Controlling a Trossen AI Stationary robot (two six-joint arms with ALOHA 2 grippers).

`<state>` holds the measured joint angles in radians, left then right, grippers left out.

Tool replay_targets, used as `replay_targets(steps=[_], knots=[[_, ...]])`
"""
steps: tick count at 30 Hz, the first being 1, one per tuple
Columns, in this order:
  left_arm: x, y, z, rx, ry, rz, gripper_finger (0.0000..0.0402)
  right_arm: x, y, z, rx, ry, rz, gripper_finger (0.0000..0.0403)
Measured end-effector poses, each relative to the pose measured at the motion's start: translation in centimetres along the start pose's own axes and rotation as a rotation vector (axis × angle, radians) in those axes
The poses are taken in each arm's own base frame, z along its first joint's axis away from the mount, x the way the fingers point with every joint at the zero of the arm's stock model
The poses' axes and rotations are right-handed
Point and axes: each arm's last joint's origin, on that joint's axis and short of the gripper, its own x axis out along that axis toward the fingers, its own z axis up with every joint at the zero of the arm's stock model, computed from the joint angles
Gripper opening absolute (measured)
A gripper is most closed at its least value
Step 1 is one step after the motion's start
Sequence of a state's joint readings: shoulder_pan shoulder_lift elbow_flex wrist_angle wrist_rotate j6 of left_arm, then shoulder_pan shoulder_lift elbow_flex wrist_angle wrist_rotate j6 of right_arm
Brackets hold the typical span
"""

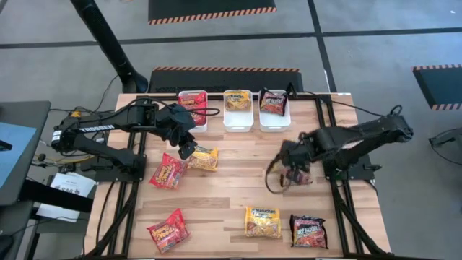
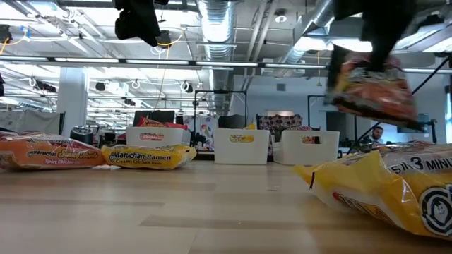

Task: Sort Maruchan noodles
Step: Put the black noodle pack into the right white bin

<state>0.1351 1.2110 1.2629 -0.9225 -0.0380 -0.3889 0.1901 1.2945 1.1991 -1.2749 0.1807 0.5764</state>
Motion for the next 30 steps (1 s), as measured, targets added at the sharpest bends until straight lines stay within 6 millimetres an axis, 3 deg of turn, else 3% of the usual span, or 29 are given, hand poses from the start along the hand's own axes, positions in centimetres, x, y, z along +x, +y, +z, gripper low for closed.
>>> replay_targets(steps=[12, 19, 25, 30], knots=[[0.0, 0.0, 0.0, -0.017, 0.0, 0.001, 0.0125, -2.3, -8.5, 5.5, 0.101, -0.236, -0.231, 0.0003], [0.0, 0.1, 0.0, -0.018, -0.016, 0.039, 0.0125, -2.5, -13.9, 7.7, 0.159, -0.372, -0.338, 0.0003], [0.0, 0.1, 0.1, -0.016, -0.021, 0.049, 0.0125, -0.7, -18.0, 9.4, 0.199, -0.364, -0.417, 0.0003], [0.0, 0.1, 0.1, 0.001, -0.021, 0.051, 0.0125, 2.5, -19.7, 10.4, 0.2, -0.258, -0.383, 0.0003]])
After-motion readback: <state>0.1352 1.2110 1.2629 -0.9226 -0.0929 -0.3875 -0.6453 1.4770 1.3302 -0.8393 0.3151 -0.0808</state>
